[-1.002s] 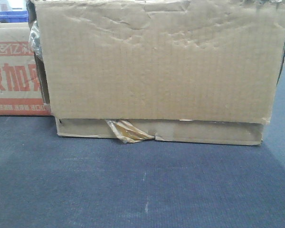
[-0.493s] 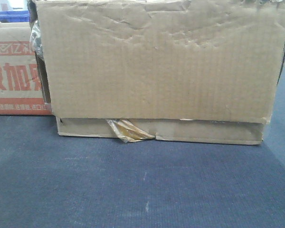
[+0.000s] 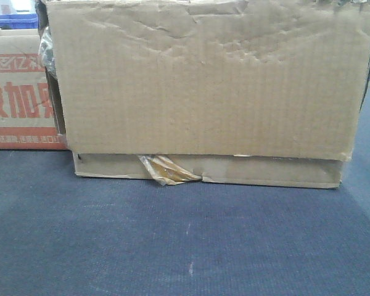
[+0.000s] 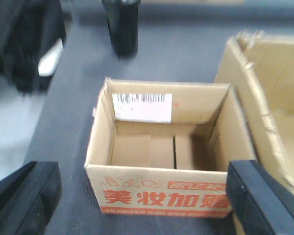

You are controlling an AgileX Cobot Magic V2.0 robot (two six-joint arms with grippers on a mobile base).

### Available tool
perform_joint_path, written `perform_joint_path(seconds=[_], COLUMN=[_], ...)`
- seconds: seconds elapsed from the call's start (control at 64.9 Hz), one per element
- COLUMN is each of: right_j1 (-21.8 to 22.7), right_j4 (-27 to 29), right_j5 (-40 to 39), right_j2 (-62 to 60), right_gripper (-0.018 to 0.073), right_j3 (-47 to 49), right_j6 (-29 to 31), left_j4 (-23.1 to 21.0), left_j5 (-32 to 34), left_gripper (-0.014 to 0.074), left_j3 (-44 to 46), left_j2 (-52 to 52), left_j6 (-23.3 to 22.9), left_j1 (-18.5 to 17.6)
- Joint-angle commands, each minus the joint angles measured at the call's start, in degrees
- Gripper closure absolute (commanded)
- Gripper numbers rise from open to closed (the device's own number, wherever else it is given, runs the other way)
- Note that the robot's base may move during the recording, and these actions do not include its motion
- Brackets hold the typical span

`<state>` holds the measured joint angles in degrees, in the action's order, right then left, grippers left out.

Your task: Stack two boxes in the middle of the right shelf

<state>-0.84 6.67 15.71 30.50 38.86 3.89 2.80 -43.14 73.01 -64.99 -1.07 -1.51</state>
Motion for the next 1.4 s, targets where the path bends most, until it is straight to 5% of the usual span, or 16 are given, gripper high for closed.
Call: perform_joint_path(seconds=[0.0,0.2,0.385,0.987,1.156,1.295,1.388], right_j1=[-0.05,-0.05,-0.05,-0.05,-0.05,-0.05,-0.05], right_j4=[-0.53,-0.53,-0.53,-0.53,-0.53,-0.53,-0.53], right_j5=[-1.14,-1.14,-1.14,-1.02,-0.78,-0.69,-0.69], right_j2=[0.18,0.18,0.18,0.18,0.18,0.18,0.18], right_gripper=[-0.0009,-0.0009,-0.0009,-0.0009,-0.0009,-0.0009,-0.0009], right_j3=[0.45,0.45,0.45,0.45,0.45,0.45,0.45], right_j6=[-0.04,-0.04,-0.04,-0.04,-0.04,-0.04,-0.04], left_j4=[0.47,-4.69,-4.69,-4.0,-3.62,-3.62,-2.8], left_j5=[-4.64,-16.21,-18.85,-13.99,-13.87,-14.24,-14.48], left_gripper=[0.0019,0.0019,0.0019,0.0057,0.0314,0.0692,0.0708], left_j3=[7.54,24.74,31.87,32.27,32.27,32.27,32.27], left_j2=[-7.22,-23.79,-33.84,-47.39,-47.39,-47.39,-47.26], left_j6=[2.18,10.64,17.33,17.56,17.56,17.56,17.56], left_j1=[1.4,8.39,9.74,9.74,9.74,9.74,9.74])
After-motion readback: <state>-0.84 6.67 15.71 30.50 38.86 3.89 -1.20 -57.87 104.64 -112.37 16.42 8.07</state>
